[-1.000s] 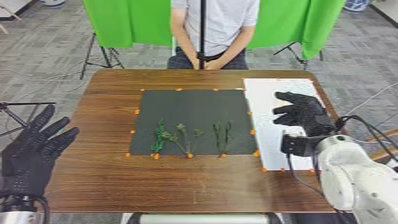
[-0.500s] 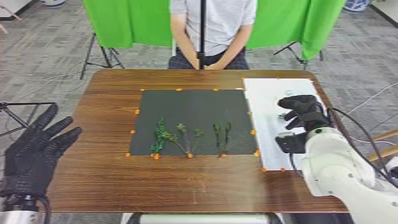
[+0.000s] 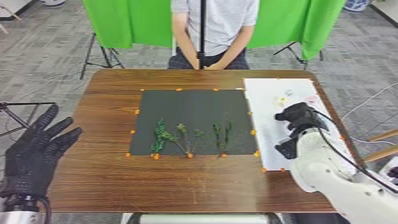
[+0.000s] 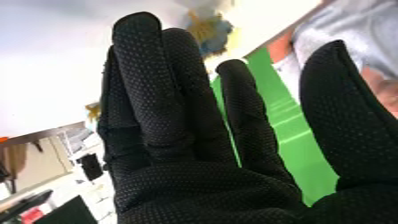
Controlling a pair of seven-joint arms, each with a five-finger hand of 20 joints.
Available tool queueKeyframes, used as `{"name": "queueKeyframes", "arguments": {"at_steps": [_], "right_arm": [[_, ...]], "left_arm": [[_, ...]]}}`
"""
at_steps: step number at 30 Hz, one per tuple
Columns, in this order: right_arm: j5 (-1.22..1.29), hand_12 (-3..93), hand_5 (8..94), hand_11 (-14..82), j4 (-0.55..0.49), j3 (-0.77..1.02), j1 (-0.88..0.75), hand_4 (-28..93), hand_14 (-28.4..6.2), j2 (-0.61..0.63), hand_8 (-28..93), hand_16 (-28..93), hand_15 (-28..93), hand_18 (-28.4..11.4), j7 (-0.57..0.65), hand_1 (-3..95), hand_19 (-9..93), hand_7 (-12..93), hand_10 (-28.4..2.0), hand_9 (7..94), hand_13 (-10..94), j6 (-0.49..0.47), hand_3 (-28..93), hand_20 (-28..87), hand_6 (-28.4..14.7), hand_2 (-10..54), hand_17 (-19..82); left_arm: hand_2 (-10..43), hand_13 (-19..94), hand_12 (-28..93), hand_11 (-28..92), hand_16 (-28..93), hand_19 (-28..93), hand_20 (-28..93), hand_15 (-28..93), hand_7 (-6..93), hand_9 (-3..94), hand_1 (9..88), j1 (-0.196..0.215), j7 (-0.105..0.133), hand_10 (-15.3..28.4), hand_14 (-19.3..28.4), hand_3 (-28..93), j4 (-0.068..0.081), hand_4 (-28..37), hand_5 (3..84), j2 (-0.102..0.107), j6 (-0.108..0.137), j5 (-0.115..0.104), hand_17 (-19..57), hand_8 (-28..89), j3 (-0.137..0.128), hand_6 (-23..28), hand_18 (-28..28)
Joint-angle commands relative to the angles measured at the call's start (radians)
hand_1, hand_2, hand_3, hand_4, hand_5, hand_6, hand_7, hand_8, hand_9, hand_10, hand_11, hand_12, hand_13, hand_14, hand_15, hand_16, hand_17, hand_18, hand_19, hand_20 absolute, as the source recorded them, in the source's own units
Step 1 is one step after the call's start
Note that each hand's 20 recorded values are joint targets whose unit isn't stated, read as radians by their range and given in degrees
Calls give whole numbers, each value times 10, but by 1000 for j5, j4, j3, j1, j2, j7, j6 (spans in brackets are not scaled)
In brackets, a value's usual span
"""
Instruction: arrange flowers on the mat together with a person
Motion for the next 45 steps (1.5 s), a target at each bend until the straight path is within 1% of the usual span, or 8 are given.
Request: {"name": "queueKeyframes", "arguments": {"at_steps": [1, 6, 16, 19, 27, 37, 40, 45], "right_arm": [[-90, 148, 512, 204, 46, -103, 98, -210, -176, 6, -107, 100, 550, -275, 53, 334, 738, 107, -198, 678, 664, -35, 716, 14, -16, -24, 247], [-106, 149, 519, 203, 76, -150, 135, -212, -170, 6, -109, 104, 542, -275, 80, 342, 739, 111, -197, 691, 680, -70, 715, 8, -13, -34, 253], [-120, 150, 559, 200, 155, -258, 220, -219, -157, -15, -117, 118, 524, -271, 89, 398, 740, 125, -186, 712, 703, -146, 711, -4, 1, -73, 270], [-161, 151, 619, 200, 180, -312, 252, -236, -134, -25, -123, 130, 498, -258, 98, 442, 730, 134, -164, 738, 726, -134, 706, -6, 12, -94, 292], [-281, 279, 845, 107, 199, -407, 281, -282, -63, -15, 2, 199, 420, -205, 129, 586, 736, 171, -77, 917, 837, -26, 594, 4, 31, -95, 371], [-396, 310, 861, 104, 103, -435, 314, -283, -42, -5, 11, 250, 408, -164, 122, 601, 763, 175, -65, 937, 861, 105, 589, -22, 31, -95, 384], [-381, 308, 863, 113, 56, -446, 354, -283, -40, -34, 14, 256, 410, -159, 64, 597, 772, 176, -64, 937, 861, 119, 601, -22, 30, -95, 376], [-319, 307, 865, 116, 35, -563, 506, -283, -38, -135, 15, 264, 412, -153, -34, 592, 777, 175, -63, 937, 858, 139, 611, -21, 30, -95, 361]], "left_arm": [[68, 222, 122, 164, -53, 423, 171, 411, 95, 296, 186, 3, 14, 145, 220, 759, 3, -282, 297, 17, 7, -12, -72, -82, 12, 38, 207], [67, 222, 121, 164, -52, 423, 170, 412, 94, 296, 187, 4, 14, 145, 220, 760, 3, -281, 297, 14, 6, -11, -72, -82, 13, 38, 206], [66, 222, 120, 166, -53, 422, 170, 412, 95, 296, 191, 11, 42, 145, 221, 760, 8, -279, 298, 44, 13, -38, -72, -82, 13, 38, 206], [66, 222, 120, 166, -52, 422, 170, 414, 95, 296, 191, 16, 56, 145, 221, 760, 7, -278, 298, 60, 19, -50, -72, -82, 13, 38, 206], [66, 223, 120, 169, -54, 424, 170, 414, 96, 298, 191, 16, 50, 148, 221, 759, 1, -277, 298, 52, 15, -36, -73, -82, 5, 39, 207], [66, 222, 120, 169, -54, 434, 175, 416, 97, 298, 191, -3, -23, 148, 222, 758, -26, -277, 298, -12, -14, 44, -72, -83, -33, 39, 210], [64, 221, 120, 168, -54, 439, 177, 420, 97, 298, 191, -21, -67, 148, 223, 757, -35, -277, 298, -47, -32, 82, -71, -83, -43, 39, 210], [61, 221, 120, 168, -54, 444, 180, 425, 97, 297, 191, -50, -95, 147, 224, 755, -40, -277, 297, -69, -50, 116, -69, -82, -49, 39, 210]]}}
